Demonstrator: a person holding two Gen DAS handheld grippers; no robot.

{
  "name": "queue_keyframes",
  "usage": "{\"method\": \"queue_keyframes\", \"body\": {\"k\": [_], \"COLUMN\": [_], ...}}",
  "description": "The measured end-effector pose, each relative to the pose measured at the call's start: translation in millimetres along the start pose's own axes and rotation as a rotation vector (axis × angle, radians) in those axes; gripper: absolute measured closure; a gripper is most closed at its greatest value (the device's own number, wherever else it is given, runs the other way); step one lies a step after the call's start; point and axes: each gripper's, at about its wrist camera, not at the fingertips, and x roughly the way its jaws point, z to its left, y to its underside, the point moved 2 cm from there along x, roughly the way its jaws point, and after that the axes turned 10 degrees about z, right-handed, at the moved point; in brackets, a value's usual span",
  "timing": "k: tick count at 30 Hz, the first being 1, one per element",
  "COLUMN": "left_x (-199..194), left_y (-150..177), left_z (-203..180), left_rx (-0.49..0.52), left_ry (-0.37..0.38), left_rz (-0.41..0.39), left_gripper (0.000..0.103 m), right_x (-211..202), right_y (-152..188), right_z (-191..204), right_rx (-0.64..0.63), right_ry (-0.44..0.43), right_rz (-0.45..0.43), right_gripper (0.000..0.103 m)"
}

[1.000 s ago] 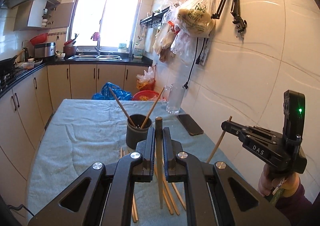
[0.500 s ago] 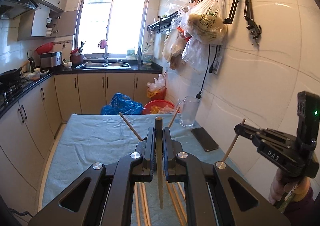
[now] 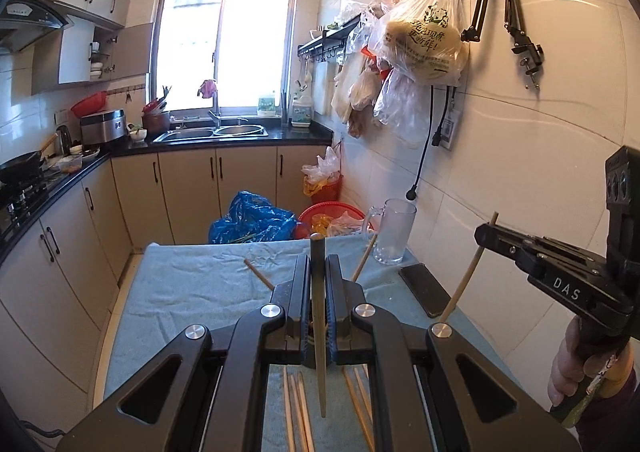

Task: Organize utensils
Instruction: 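Lift the chopstick with left tool over the cup while right tool carries its own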

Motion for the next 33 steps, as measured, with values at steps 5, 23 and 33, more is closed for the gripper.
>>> {"method": "queue_keyframes", "body": {"k": [5, 23, 33], "left_x": [16, 79, 86], "left_y": [-21, -69, -73], "left_z": [4, 17, 32], "left_rx": [-0.01, -0.094, -0.145], "left_ry": [0.004, 0.016, 0.039], "left_rz": [0.003, 0.009, 0.018], "left_gripper": [0.096, 0.096, 0.096], "right_x": [7, 66, 83], "right_y": [-24, -67, -63], "right_z": [2, -14, -21], "right_rx": [0.011, 0.117, 0.125], "right_ry": [-0.012, -0.027, -0.03], "right_rz": [-0.028, -0.054, -0.031], "right_gripper": [0.097, 0.097, 0.097]}}
